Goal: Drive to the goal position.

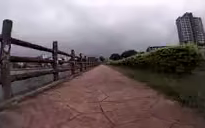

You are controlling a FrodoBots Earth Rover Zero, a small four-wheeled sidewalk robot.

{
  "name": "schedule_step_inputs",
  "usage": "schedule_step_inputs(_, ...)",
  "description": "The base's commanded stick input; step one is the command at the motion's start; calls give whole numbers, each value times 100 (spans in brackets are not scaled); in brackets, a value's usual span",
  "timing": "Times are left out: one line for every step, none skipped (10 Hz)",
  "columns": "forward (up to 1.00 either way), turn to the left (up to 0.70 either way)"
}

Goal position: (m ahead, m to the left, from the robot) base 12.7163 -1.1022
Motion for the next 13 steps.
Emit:
schedule_step_inputs(100, 0)
schedule_step_inputs(100, 0)
schedule_step_inputs(100, 0)
schedule_step_inputs(100, 0)
schedule_step_inputs(100, 0)
schedule_step_inputs(100, 0)
schedule_step_inputs(100, 0)
schedule_step_inputs(100, 0)
schedule_step_inputs(100, 9)
schedule_step_inputs(100, 20)
schedule_step_inputs(100, 0)
schedule_step_inputs(100, 0)
schedule_step_inputs(100, 0)
